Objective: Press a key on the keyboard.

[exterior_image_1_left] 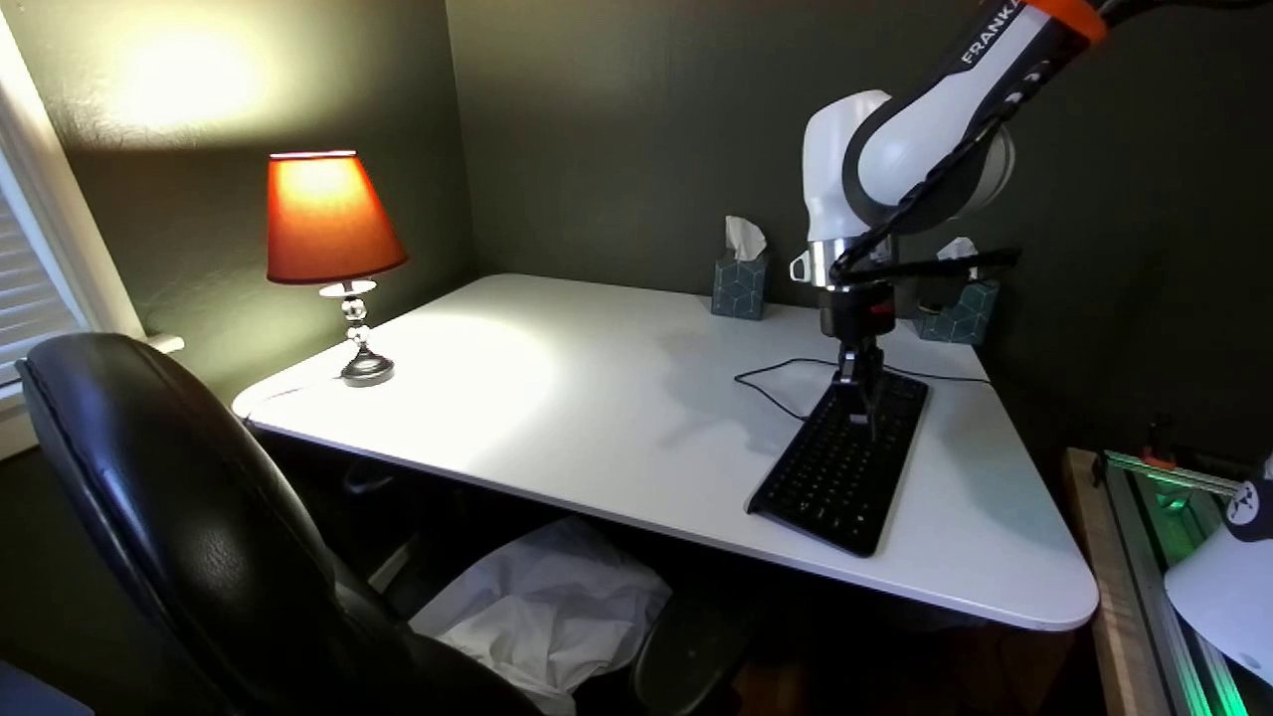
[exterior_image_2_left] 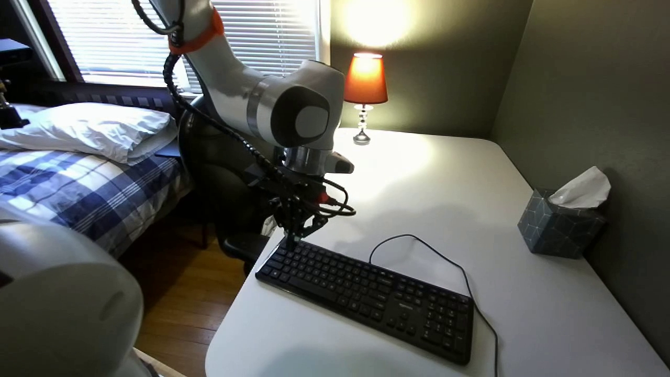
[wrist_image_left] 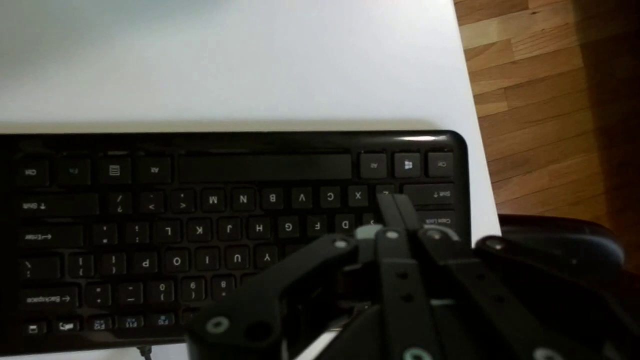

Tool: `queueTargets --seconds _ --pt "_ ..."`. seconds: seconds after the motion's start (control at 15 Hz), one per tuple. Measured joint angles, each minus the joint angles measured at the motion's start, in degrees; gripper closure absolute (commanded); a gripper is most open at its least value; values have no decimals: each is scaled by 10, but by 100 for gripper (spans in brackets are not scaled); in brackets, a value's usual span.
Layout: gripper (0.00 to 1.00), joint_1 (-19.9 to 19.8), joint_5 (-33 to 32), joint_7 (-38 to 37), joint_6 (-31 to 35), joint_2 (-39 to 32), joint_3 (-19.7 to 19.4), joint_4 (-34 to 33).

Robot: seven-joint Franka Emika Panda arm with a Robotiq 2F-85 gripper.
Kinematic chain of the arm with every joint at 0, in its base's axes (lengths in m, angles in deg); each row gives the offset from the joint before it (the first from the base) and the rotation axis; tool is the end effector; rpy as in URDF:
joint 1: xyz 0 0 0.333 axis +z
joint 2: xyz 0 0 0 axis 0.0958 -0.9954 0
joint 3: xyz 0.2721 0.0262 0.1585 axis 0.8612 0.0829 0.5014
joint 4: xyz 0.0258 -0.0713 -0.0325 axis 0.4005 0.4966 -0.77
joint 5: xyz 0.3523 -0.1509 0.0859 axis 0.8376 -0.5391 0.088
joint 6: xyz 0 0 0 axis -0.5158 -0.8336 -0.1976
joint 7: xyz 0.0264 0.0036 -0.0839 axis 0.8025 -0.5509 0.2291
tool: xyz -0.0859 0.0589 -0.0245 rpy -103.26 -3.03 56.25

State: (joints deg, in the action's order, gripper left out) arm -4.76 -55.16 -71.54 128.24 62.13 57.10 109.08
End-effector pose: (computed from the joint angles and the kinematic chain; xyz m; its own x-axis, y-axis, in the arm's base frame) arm 0.3877 -0.0326 0.2320 0.9725 -0.0005 -0.2329 -0.0254 -0.9942 -0.1041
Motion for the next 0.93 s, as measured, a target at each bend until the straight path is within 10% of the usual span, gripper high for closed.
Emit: queueTargets --seconds 0.93 --pt "100 -12 -3 -18 2 -89 11 -49"
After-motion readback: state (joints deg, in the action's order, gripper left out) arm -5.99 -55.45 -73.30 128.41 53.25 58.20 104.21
